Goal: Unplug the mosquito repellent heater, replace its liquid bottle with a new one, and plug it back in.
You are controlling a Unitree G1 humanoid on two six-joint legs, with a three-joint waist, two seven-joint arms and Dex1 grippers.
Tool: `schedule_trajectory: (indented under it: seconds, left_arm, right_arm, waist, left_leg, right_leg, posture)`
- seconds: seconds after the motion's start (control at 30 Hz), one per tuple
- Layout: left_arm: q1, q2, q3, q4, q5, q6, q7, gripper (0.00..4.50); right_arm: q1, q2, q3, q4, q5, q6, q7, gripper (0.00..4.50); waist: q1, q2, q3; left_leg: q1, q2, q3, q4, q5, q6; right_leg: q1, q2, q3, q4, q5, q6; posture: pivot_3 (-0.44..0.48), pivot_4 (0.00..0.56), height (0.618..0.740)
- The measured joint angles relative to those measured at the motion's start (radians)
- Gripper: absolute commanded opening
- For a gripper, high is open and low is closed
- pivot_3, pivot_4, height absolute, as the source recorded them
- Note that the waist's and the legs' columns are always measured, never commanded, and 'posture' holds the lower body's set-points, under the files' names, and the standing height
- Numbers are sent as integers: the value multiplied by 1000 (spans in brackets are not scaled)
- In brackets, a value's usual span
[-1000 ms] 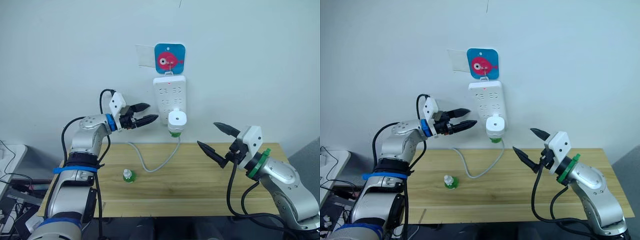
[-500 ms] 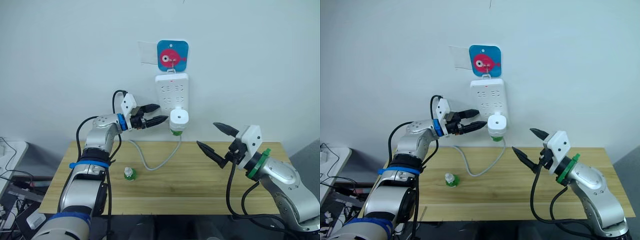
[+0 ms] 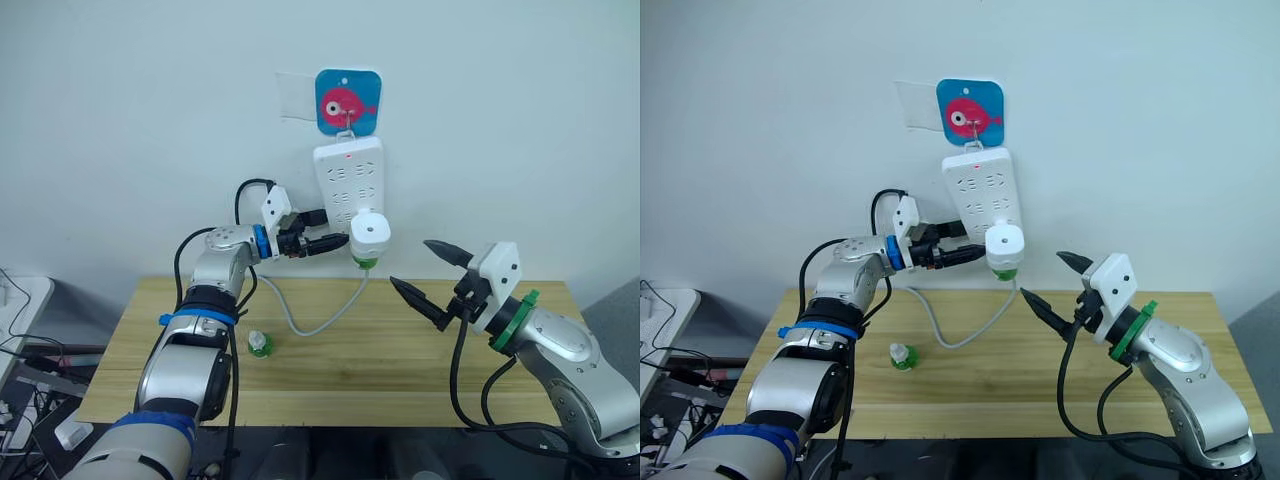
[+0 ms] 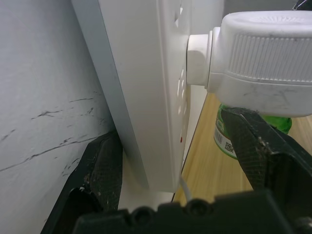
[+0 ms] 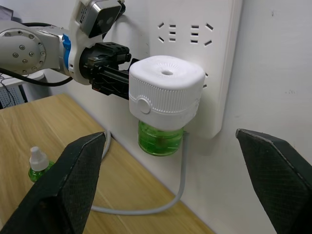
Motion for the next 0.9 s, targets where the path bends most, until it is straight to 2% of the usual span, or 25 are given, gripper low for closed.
schedule_trajectory:
  seconds: [0.13, 0.3, 0.43, 0.6, 0.77, 0.9]
  left_arm:
    - [8, 2, 0, -64, -5, 55, -17, 3639]
    - [48, 19, 2, -202, -38, 156, -16, 3639]
    - [97, 46, 1, -315, -62, 231, -13, 2812]
    - [134, 77, 1, -397, -68, 284, -4, 1311]
    - [139, 67, -1, -416, -60, 290, 49, 1309]
    - [139, 28, -3, -420, -51, 278, 100, 1309]
  right_arm:
    - [0, 1, 0, -4, 1, 4, -9, 4500]
    - [-1, 4, 0, -13, 13, 19, -15, 4500]
    - [1, 18, 0, -43, 32, 45, -34, 4500]
    - [5, 31, 0, -84, 53, 84, -63, 4500]
    - [4, 44, -1, -134, 81, 141, -110, 4500]
    - [-21, 76, 0, -165, 110, 220, -179, 4500]
  waist:
    - [-14, 1, 8]
    - [-37, 1, 8]
    - [-45, 2, 8]
    - [-45, 3, 9]
    - [-42, 3, 10]
    - [-39, 2, 18]
  left_leg:
    - [-3, 0, -1, 0, 0, 0]
    - [-15, 1, -1, 1, 1, -2]
    - [-16, 3, -1, 0, 4, -7]
    - [-16, 3, -1, 0, 3, -4]
    - [-16, 2, -1, 0, 3, -4]
    - [-16, 2, -1, 1, 3, -4]
  right_leg:
    - [-3, 0, -1, 0, 0, 0]
    - [-15, -1, -1, 1, 0, 0]
    - [-16, -1, 0, 2, 0, 0]
    - [-16, -1, 0, 2, 0, 0]
    - [-16, -1, 0, 2, 0, -1]
    - [-15, -1, -1, 2, 2, -2]
  posture:
    - [-196, 193, 740]
    - [-193, 196, 740]
    - [-189, 197, 740]
    - [-191, 199, 740]
    - [-203, 211, 740]
    - [-232, 242, 740]
